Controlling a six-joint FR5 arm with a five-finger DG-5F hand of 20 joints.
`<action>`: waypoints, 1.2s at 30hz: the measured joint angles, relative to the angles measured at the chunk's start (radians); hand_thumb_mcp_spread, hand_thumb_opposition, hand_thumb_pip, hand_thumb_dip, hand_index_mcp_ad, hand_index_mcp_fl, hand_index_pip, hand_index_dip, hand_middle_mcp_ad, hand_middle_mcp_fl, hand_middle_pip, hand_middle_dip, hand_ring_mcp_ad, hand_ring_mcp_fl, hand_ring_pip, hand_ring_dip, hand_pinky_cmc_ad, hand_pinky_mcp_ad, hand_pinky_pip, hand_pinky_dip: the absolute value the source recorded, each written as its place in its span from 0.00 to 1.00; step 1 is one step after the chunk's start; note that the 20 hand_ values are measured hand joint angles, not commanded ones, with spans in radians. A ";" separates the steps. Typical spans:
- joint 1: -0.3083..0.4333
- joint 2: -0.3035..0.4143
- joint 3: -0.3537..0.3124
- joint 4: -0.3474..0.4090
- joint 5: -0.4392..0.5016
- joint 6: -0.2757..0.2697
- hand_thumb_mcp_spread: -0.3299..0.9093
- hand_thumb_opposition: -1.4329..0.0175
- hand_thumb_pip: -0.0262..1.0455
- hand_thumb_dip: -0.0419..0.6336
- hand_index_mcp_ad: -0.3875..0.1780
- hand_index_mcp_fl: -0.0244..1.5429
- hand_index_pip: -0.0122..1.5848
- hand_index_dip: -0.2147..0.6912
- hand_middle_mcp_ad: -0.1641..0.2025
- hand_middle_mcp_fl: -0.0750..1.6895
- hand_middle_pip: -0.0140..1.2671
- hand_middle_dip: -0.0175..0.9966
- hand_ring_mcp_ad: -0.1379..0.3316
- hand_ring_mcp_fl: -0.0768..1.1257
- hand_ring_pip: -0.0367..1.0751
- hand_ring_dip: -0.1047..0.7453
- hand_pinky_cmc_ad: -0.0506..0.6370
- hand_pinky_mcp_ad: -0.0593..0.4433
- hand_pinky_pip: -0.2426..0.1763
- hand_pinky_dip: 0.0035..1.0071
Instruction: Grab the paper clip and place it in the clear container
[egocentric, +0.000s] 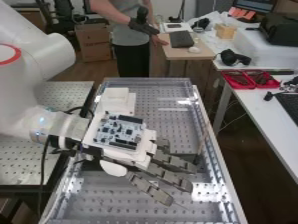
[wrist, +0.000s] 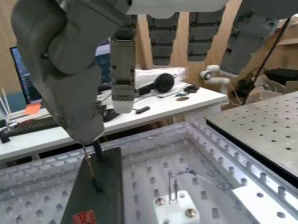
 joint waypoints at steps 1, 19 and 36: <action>-0.004 -0.005 0.004 0.000 -0.006 -0.004 0.58 0.42 0.62 0.44 0.46 0.04 0.88 0.33 0.63 0.05 0.10 0.17 0.63 0.06 0.10 0.24 0.59 0.70 0.36 0.29; -0.081 -0.116 0.091 0.017 -0.173 -0.072 0.61 0.42 0.62 0.43 0.44 0.07 0.97 0.40 0.64 0.05 0.10 0.18 0.61 0.06 0.10 0.24 0.58 0.67 0.40 0.21; -0.111 -0.171 0.150 0.023 -0.277 -0.118 0.63 0.42 0.60 0.44 0.41 0.11 0.97 0.40 0.63 0.04 0.11 0.17 0.57 0.06 0.10 0.24 0.55 0.67 0.45 0.19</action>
